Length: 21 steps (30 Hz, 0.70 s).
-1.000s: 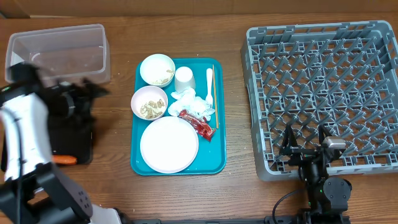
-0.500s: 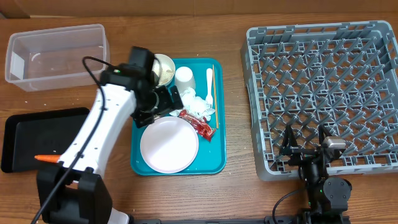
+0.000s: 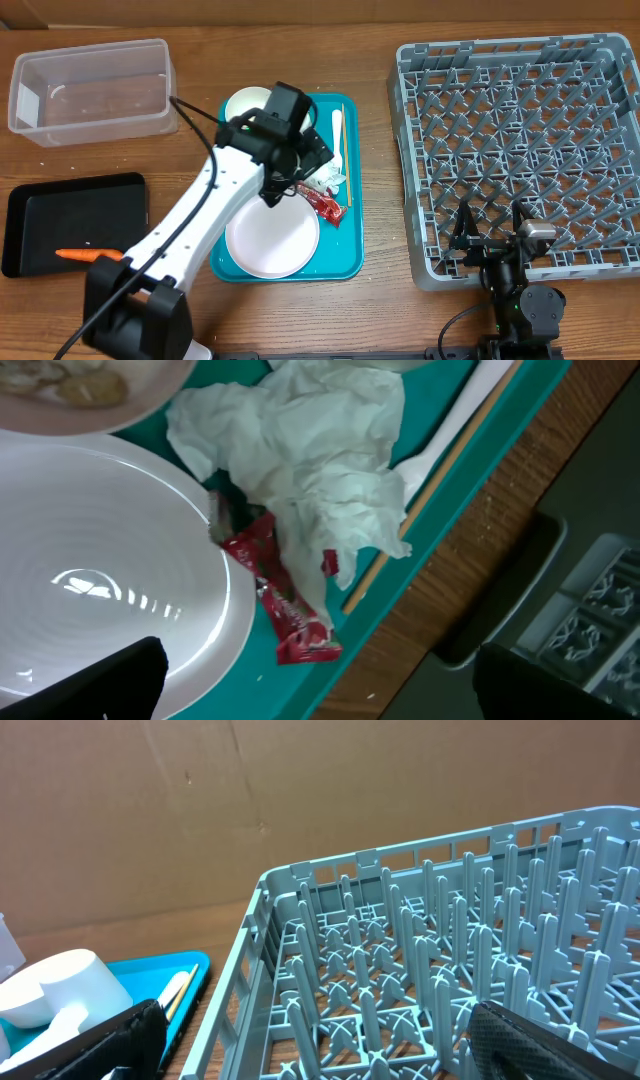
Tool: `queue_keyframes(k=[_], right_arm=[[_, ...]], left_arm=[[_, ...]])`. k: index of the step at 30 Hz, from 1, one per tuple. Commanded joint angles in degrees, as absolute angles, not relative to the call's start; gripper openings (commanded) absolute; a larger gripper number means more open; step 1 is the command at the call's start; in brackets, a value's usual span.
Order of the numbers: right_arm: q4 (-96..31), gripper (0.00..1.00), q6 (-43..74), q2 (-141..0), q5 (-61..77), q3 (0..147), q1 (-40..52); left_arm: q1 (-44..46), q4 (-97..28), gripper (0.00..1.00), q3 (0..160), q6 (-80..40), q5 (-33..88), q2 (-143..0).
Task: Sort waste into correct bins and load items into the dishwasher rack
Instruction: 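Reach the left gripper to the napkin and red wrapper on tray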
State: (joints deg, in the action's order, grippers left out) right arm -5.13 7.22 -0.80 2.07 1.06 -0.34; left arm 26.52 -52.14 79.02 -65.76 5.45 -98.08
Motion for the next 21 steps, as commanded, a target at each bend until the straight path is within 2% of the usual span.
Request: queue_keyframes(k=[1, 11, 16, 21], right_arm=[[-4.7, 1.0, 7.0, -0.2, 1.5, 0.4, -0.5], [-4.7, 1.0, 7.0, -0.2, 1.5, 0.4, -0.5], [-4.7, 1.0, 7.0, -0.2, 1.5, 0.4, -0.5], [-4.7, 1.0, 7.0, -0.2, 1.5, 0.4, -0.5]], left_arm=[[27.8, -51.2, 1.0, 78.4, -72.3, 4.6, -102.4], [27.9, -49.1, 0.99, 78.4, -72.8, 8.4, -108.3], [27.9, -48.4, 0.93, 78.4, -72.9, 6.1, -109.2], [27.9, -47.2, 0.87, 78.4, -72.9, 8.8, -112.3]])
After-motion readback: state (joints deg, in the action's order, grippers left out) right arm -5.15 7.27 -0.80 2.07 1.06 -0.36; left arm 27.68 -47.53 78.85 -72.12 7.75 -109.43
